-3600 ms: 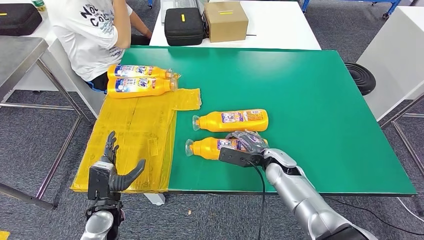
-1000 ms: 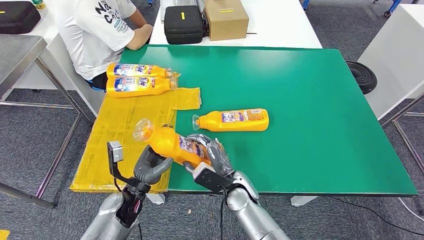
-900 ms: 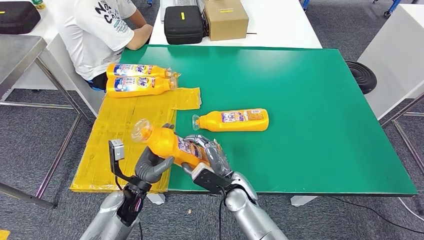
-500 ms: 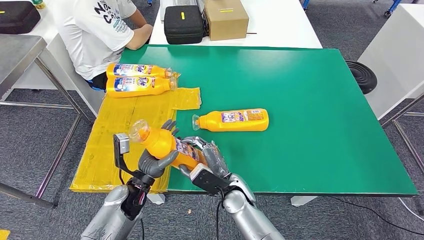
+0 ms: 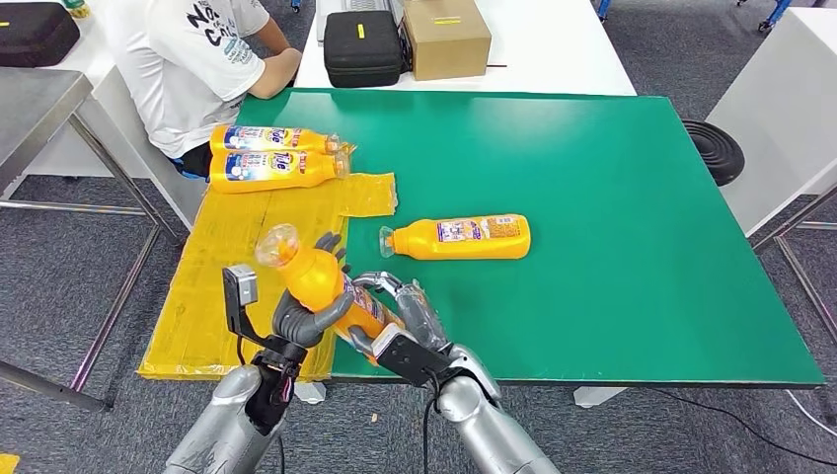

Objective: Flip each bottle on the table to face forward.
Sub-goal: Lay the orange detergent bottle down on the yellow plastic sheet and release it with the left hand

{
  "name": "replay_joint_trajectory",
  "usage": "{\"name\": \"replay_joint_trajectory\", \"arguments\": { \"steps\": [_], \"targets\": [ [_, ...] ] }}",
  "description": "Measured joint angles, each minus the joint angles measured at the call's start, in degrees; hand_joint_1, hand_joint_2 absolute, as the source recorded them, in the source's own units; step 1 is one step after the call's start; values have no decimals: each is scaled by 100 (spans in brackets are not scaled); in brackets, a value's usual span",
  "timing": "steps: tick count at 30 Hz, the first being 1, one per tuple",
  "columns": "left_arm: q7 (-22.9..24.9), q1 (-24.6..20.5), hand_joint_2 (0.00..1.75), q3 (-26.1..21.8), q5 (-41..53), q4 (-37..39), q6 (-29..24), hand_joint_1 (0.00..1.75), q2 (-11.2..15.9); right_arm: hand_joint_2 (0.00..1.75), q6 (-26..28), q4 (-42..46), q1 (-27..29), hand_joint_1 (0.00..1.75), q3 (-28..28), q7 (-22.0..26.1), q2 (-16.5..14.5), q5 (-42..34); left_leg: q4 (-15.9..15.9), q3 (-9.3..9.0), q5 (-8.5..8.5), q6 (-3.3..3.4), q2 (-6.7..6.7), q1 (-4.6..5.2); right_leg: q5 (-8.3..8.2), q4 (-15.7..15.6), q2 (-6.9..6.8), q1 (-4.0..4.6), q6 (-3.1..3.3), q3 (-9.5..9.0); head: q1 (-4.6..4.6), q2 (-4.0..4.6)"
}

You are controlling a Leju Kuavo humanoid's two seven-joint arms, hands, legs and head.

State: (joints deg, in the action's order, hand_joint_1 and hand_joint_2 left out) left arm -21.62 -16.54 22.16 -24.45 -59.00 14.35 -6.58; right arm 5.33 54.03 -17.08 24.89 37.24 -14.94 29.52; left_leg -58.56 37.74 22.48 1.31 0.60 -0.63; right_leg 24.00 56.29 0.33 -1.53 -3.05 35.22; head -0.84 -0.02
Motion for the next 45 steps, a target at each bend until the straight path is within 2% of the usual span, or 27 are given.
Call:
{"name": "replay_joint_trajectory", "arguments": {
  "steps": [6, 17, 18, 19, 22, 24, 33, 41, 45],
  "targets": [
    [-348, 48, 175, -152, -153, -180, -199, 0, -2, 175, -118, -84, -37, 175, 38, 26, -4, -8, 0, 1, 0, 0, 1, 0, 0, 0, -1, 0, 0, 0, 1, 0],
    [-406, 64, 175, -267, -170, -334, -250, 0, -2, 175, -137, -178, -60, 175, 94, 60, -5, -6, 0, 1, 0, 0, 0, 0, 0, 0, 0, 0, 0, 0, 1, 0],
    [-407, 67, 175, -276, -182, -339, -252, 6, -2, 175, -138, -185, -65, 175, 98, 60, -5, -6, 0, 1, 0, 0, 0, 0, 0, 0, 0, 0, 0, 0, 1, 0],
    [-412, 73, 175, -285, -206, -348, -254, 40, -3, 175, -141, -194, -70, 175, 102, 61, -5, -4, 0, 1, 0, 0, 0, 0, 0, 0, 0, 0, 0, 0, 1, 0],
    [-447, 103, 175, -316, -292, -372, -244, 159, -11, 175, -138, -234, -87, 175, 116, 71, -5, 9, 0, 1, 0, 0, 0, 0, 0, 0, 0, 0, 0, 1, 0, 0],
    [-493, 115, 175, -331, -321, -372, -201, 175, -17, 175, -118, -286, -107, 175, 122, 91, -7, 19, 0, 1, 0, 0, 0, 0, 0, 0, 0, 0, 0, 1, 0, 0],
    [-525, 119, 175, -384, -110, -365, 98, 175, -16, 175, -40, -444, -153, 175, 87, 147, -9, 22, 0, 1, 0, 0, 0, 0, 0, 0, 0, 0, 0, 1, 1, 0],
    [-453, 18, 175, -205, 1356, -376, -72, 175, 61, 175, -6, -527, -165, 175, -92, 196, -9, -131, 1, -11, 2, -1, 0, 0, 0, -1, 0, 1, 0, -11, 1, 0],
    [-370, -103, 175, -91, 1884, -312, 110, 175, 163, 175, 9, -533, -160, 175, -202, 250, -8, -245, 3, -28, 3, -4, -1, 0, -1, -1, 2, 4, 4, -23, 1, 0]
  ]
}}
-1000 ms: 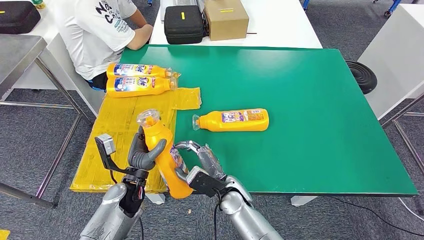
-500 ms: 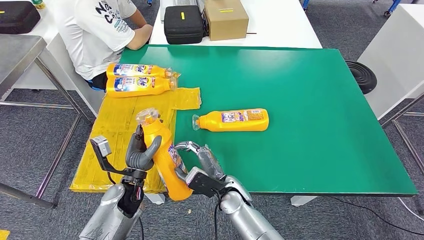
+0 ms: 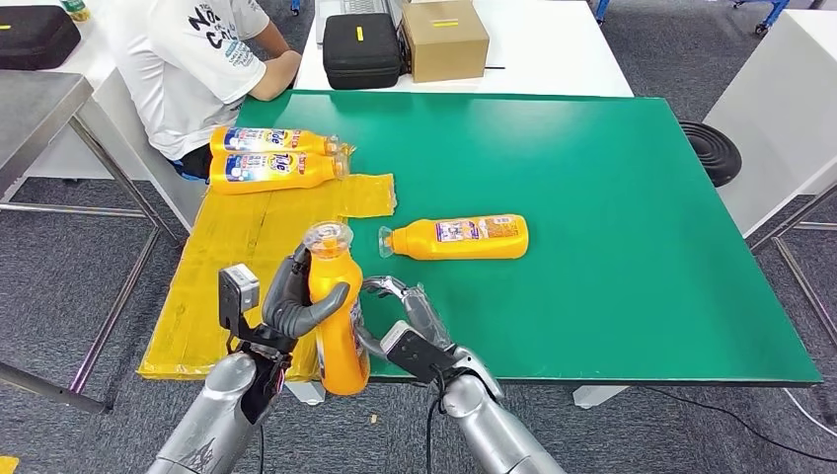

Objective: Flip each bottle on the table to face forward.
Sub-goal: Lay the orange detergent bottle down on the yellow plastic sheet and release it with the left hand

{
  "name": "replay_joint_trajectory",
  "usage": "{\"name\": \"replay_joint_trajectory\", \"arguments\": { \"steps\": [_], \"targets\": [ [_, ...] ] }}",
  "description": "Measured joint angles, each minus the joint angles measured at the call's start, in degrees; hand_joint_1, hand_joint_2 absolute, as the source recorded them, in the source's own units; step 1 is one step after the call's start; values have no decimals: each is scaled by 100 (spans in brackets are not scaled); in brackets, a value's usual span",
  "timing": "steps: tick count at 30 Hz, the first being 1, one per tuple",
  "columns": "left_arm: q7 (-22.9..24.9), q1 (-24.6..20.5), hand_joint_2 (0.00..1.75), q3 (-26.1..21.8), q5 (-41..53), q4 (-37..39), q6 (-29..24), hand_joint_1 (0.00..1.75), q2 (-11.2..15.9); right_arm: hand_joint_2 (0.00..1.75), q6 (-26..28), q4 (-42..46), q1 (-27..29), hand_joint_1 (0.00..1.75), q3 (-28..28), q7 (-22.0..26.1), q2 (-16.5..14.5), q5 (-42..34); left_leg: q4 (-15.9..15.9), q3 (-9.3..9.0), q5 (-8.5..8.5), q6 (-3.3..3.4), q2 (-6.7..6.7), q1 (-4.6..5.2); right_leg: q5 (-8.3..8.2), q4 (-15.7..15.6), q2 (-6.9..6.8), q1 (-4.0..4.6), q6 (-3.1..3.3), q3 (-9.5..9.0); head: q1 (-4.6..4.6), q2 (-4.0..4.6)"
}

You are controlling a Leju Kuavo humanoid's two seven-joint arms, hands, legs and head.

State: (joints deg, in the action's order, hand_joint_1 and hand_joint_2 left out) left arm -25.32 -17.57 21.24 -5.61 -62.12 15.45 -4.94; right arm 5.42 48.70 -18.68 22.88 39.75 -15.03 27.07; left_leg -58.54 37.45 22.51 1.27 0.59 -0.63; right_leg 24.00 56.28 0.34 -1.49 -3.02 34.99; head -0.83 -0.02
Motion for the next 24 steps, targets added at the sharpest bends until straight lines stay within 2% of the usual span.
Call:
{"name": "replay_joint_trajectory", "arguments": {
  "steps": [3, 4, 7, 8, 14, 18, 24],
  "targets": [
    [13, -77, 175, 45, 227, 86, 111, 175, 60, 175, 9, 1, 11, 175, -59, 12, 1, -55, 1, -13, -2, -2, 0, -1, -1, 0, 0, 4, 3, -12, 0, 0],
    [19, -91, 175, 50, 284, 103, 122, 175, 70, 175, 15, 4, 19, 163, -75, 12, 0, -67, 1, -16, -2, -3, 0, -1, -2, 0, 0, 6, 4, -15, 0, 0],
    [53, -116, 175, 46, 423, 129, 108, 175, 79, 175, 52, 35, 48, 34, -113, 12, -1, -114, 1, -21, -4, -5, 0, -2, -4, 0, 0, 8, 8, -20, 0, 0],
    [66, -119, 175, 42, 459, 132, 88, 175, 79, 175, 70, 57, 59, 2, -122, 13, -1, -145, 1, -22, -5, -6, 0, -3, -5, 0, 0, 8, 9, -21, 0, 0],
    [176, -152, 175, -34, 613, 90, -155, 175, 80, 175, 23, 430, 195, 0, -156, 18, -1, -421, 1, -23, -6, -7, 0, -3, -6, 0, 0, 8, 11, -24, 0, 0],
    [234, -165, 175, -98, 632, 51, -189, 175, 88, 0, -25, 662, 256, 0, -169, 16, -1, -472, 1, -23, -6, -8, 0, -3, -6, 0, -1, 8, 11, -23, 0, 0],
    [285, -174, 175, -281, 596, -198, -368, 175, 202, 0, -367, 1070, 423, 0, -253, -12, 12, -900, 1, -19, -8, -9, -3, -6, -10, 1, 1, 12, 17, -13, 1, 0]
  ]
}}
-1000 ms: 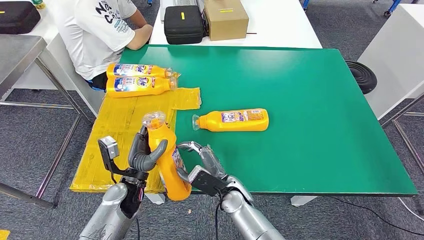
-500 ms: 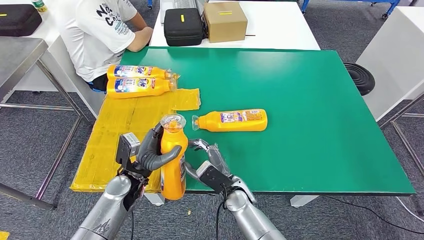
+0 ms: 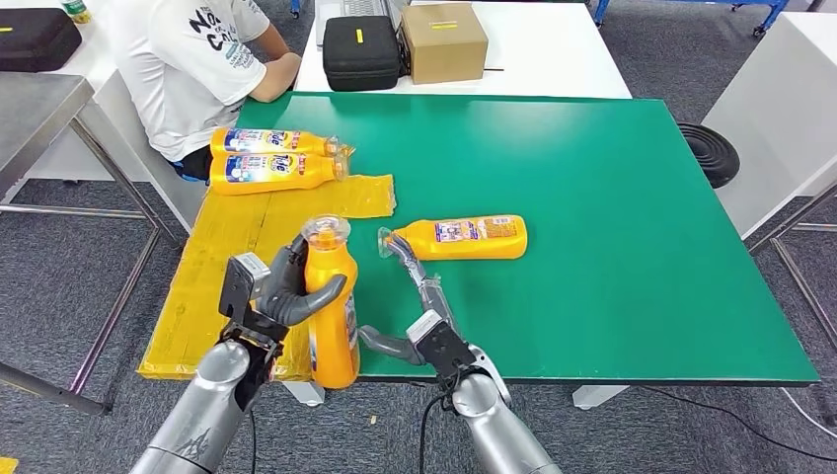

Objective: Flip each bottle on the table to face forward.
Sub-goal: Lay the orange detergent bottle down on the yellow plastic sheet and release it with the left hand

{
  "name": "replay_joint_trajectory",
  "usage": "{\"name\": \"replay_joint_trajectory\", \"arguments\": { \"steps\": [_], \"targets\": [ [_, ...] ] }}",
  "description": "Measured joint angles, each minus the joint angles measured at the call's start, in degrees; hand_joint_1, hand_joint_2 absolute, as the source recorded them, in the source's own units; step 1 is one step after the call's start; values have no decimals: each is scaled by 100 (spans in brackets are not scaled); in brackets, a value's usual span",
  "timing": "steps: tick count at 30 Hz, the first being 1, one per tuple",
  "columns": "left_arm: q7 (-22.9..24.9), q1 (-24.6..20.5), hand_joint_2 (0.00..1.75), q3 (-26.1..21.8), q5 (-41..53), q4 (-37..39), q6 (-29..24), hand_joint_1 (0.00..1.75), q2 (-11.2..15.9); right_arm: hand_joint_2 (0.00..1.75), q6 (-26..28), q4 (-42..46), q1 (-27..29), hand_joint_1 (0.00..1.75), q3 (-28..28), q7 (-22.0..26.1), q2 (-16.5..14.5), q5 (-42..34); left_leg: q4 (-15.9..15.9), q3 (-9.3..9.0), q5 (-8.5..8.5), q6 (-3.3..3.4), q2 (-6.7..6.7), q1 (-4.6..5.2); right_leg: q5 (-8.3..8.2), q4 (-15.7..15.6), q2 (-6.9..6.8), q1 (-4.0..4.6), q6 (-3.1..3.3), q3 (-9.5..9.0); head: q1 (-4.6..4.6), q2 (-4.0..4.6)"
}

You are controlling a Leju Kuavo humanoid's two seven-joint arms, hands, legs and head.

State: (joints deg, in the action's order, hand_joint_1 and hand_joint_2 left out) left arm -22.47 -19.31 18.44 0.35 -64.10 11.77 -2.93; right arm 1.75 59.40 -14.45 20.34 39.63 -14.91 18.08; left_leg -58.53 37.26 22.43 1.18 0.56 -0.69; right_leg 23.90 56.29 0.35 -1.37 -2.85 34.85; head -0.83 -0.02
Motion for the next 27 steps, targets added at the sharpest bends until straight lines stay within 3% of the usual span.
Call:
{"name": "replay_joint_trajectory", "arguments": {
  "steps": [5, 10, 16, 27],
  "targets": [
    [246, -173, 175, -386, -536, -352, 55, 175, 275, 0, -292, 373, 140, 0, -148, -98, 44, -355, -1, 22, -14, -7, -2, -7, -2, 2, -1, 3, 1, 19, -1, 0],
    [595, -660, 175, -768, -1119, -585, 175, 175, 487, 0, -377, 556, 207, 0, -314, -141, 53, -457, -1, 36, -18, -9, 2, -10, -4, 3, -1, 1, 0, 28, -1, 0],
    [683, -1038, 175, -979, -1241, -677, 115, 175, 676, 0, -379, 654, 257, 0, -440, -167, 53, -481, -1, 43, -17, -9, 2, -10, -3, 2, -1, 1, 0, 36, 0, 0],
    [580, -1547, 175, -807, 804, -672, -455, 175, 1145, 0, -257, 1187, 549, 0, -902, -201, 143, -398, -1, 48, -16, -10, -1, -10, -3, 3, 0, 2, 1, 44, -1, 0]
  ]
}}
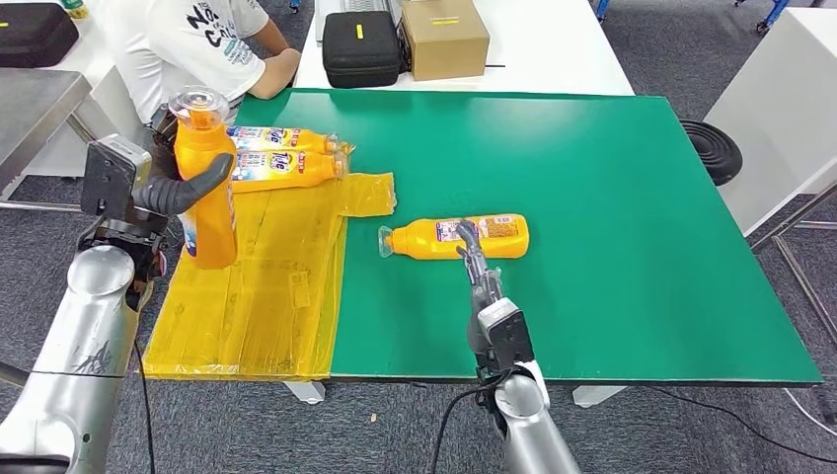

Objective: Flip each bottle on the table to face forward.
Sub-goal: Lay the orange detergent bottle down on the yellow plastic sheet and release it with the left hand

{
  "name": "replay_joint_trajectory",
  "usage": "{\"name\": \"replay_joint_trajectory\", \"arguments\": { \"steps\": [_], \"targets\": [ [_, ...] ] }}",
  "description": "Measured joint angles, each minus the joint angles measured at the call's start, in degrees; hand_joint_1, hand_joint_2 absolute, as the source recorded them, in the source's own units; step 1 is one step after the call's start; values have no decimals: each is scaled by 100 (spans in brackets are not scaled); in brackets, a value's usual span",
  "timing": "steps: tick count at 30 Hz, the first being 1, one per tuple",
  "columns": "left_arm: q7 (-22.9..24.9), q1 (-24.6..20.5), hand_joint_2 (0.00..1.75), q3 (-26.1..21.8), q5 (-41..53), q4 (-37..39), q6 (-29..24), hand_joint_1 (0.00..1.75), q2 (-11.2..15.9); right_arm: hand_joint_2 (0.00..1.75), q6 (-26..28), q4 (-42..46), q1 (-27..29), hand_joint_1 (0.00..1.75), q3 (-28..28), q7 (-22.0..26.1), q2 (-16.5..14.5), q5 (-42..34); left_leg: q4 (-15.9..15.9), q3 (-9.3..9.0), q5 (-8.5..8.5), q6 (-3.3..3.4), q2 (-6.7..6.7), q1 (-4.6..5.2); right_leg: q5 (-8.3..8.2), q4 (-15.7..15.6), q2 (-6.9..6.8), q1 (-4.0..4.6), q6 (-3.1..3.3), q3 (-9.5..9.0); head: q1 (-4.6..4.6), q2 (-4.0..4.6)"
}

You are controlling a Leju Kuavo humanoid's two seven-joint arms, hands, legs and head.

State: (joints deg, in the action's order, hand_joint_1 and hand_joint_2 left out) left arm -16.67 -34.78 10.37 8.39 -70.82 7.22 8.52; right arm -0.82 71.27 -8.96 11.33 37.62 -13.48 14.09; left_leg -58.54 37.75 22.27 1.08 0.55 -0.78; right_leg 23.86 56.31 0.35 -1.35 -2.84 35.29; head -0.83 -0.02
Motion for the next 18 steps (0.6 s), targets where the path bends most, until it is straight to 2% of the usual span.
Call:
{"name": "replay_joint_trajectory", "arguments": {
  "steps": [2, 5, 8, 12, 15, 18],
  "targets": [
    [2, -23, 175, 73, 273, 3, -36, 175, 42, 0, 22, 90, 36, 0, -64, 5, 10, 7, 0, 1, 0, 0, 0, 0, 0, -1, 0, -1, 0, 1, 1, 0],
    [17, -75, 175, 340, 1315, 78, -101, 175, 183, 0, 101, 339, 128, 0, -207, 21, 17, 18, -1, 1, 1, 0, 2, 2, 0, -2, -1, -1, 0, 2, 0, 0],
    [-75, -58, 175, 753, 2473, 272, -160, 175, 415, 0, 110, 808, 316, 0, -458, 12, 39, 51, -1, 2, 3, -1, 1, 4, 1, -1, 1, 0, 0, 2, 1, 0],
    [-196, -5, 175, 1389, 3520, 472, -160, 175, 824, 0, 14, 1404, 597, 0, -795, 20, 87, 84, -1, 5, 4, -2, -4, 3, 1, -1, 3, 0, 0, 8, 1, 0],
    [-199, 23, 175, 1864, 3927, 530, -68, 175, 1159, 0, -74, 1635, 726, 0, -950, 70, 132, 42, 0, 6, 5, -4, -5, 3, 2, -1, 5, 1, 1, 11, -1, 0],
    [-195, 74, 175, 2149, 4007, 540, -31, 175, 1380, 0, -101, 1720, 798, 0, -1028, 124, 172, 13, 0, 11, 5, -4, -6, 2, 2, -1, 5, 1, 2, 15, 0, 0]
  ]
}}
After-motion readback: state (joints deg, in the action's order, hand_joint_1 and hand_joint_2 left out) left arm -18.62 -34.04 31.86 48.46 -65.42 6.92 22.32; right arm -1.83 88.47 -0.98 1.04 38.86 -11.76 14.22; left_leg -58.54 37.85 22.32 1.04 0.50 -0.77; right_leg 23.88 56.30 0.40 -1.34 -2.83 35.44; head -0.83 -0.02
